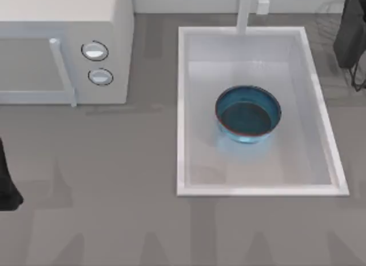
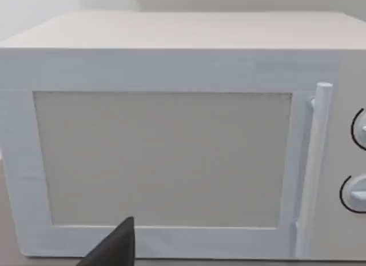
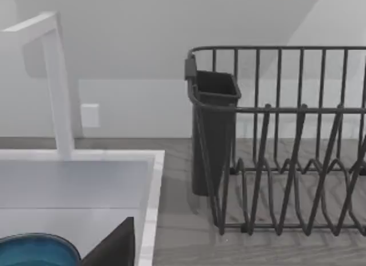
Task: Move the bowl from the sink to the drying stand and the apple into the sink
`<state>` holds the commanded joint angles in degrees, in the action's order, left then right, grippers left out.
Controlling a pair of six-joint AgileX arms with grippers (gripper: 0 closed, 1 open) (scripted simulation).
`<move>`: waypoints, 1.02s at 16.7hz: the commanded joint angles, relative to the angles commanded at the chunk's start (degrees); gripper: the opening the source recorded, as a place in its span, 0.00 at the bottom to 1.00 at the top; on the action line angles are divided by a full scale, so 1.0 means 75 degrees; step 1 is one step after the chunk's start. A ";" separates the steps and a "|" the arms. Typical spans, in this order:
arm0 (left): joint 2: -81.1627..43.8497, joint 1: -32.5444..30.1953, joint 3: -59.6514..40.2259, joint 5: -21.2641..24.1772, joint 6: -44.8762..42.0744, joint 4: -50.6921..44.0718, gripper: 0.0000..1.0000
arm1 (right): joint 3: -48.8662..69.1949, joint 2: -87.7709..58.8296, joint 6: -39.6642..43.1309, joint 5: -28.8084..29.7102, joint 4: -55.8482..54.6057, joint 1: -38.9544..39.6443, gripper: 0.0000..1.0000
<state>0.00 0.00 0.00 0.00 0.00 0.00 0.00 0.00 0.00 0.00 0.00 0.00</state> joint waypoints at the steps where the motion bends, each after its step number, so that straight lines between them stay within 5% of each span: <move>1: 0.0000 0.0000 0.0000 0.0000 0.0000 0.0000 1.00 | 0.0000 0.0000 0.0000 0.0000 0.0000 0.0000 1.00; 8: 0.0000 0.0000 0.0000 0.0000 0.0000 0.0000 1.00 | 0.1437 -0.1560 -0.0546 0.0072 0.0880 0.0277 1.00; 17: 0.0000 0.0000 0.0000 0.0000 0.0000 0.0000 1.00 | 0.6922 -0.8233 -0.2535 -0.0246 0.4951 0.1589 1.00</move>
<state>0.00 0.00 0.00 0.00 0.00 0.00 51.92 -61.75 -19.01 -1.84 37.13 11.92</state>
